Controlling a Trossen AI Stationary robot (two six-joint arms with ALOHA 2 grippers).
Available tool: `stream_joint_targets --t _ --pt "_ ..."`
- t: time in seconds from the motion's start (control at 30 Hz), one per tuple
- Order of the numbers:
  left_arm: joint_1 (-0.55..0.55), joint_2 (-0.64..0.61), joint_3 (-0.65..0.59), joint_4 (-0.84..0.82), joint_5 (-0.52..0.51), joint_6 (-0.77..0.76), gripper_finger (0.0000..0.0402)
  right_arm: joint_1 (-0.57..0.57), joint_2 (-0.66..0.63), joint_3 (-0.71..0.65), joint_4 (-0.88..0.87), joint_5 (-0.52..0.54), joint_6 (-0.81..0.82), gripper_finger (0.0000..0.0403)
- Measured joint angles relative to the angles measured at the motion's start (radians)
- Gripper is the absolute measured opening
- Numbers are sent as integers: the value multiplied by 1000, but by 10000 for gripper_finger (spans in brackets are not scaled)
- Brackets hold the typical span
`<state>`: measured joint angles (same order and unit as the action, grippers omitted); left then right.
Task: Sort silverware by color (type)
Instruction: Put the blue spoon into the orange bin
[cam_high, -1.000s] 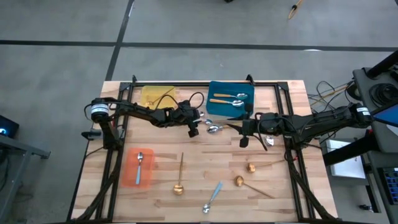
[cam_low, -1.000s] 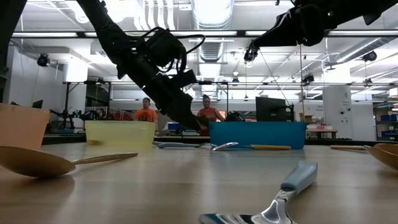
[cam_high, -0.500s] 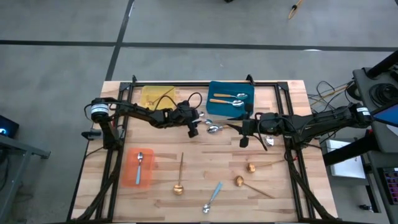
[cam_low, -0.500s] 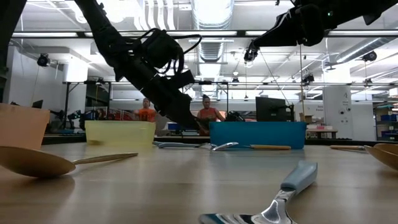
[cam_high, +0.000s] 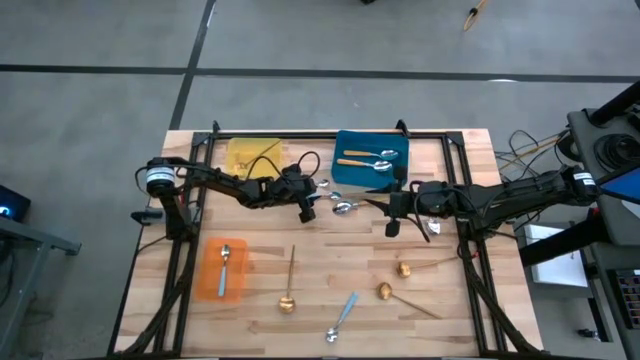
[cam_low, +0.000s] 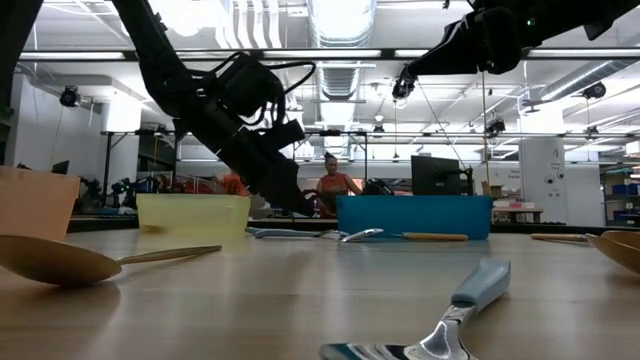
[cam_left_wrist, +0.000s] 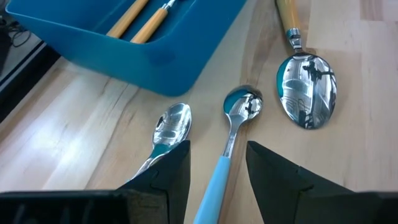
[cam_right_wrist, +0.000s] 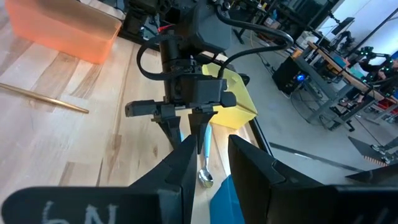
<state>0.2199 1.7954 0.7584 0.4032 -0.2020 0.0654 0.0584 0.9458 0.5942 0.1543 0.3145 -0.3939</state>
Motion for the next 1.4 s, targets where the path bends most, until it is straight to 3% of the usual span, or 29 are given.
stream_joint_targets --t 0.2,0.37,0.53,0.9,1.07,1.3,1.4 --pt "0 0 -1 5 0 3 137 0 0 0 0 0 0 84" --pt "0 76 15 94 3 -3 137 0 0 0 2 0 0 84" --pt "-2 162 64 84 3 -2 137 0 0 -1 -1 0 4 84" --pt "-2 177 80 46 2 -1 132 0 0 -1 -4 0 1 84" --pt "-8 177 80 10 2 -9 100 0 0 -1 -7 0 1 84" --pt "-12 178 79 6 11 -32 13 0 0 -1 -8 0 1 84" --pt "-12 178 78 5 10 -55 11 0 0 -1 -8 0 1 84"
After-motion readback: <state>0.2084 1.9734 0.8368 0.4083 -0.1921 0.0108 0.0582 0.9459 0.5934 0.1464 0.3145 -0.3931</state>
